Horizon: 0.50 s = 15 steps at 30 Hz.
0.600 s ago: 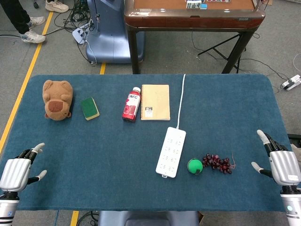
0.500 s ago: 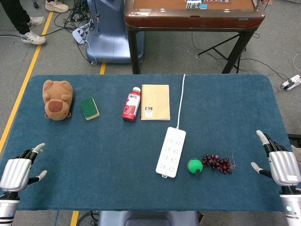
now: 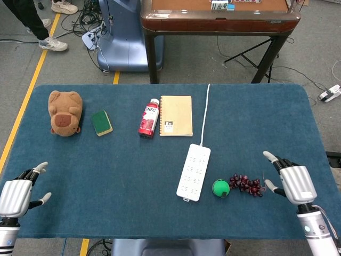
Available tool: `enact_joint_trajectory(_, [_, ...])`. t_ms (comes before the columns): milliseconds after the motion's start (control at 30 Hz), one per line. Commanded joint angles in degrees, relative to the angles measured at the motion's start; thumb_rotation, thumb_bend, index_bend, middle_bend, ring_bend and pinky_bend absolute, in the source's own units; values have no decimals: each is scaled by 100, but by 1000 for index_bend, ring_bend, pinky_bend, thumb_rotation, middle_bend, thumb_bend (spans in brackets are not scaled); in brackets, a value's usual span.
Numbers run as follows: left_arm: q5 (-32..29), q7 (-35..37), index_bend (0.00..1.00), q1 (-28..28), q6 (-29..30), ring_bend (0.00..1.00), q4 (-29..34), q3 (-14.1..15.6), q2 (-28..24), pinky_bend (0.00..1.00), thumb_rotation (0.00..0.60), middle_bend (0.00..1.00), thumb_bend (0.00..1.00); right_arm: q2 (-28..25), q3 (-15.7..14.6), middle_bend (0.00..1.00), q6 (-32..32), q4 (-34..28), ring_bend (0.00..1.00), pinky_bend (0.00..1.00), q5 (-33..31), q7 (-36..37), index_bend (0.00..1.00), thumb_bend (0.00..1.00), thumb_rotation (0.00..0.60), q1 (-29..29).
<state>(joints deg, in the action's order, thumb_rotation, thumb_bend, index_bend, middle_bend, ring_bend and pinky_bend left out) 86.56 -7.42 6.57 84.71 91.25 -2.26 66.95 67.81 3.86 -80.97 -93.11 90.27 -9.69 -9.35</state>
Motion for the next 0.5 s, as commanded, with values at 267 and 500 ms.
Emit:
enact_joint_trajectory(267, [-3, 122, 225, 14, 53, 318, -69, -55, 4, 569, 600, 330, 170, 165, 581, 812, 1188, -895, 945, 986, -602, -2043, 242, 553, 600, -1045])
enact_joint_trajectory(500, [-135, -45, 227, -11, 51, 318, -40, -87, 4, 569, 600, 330, 170, 459, 769, 990, 1655, -924, 1000, 1000, -1133, -2600, 291, 707, 600, -1511])
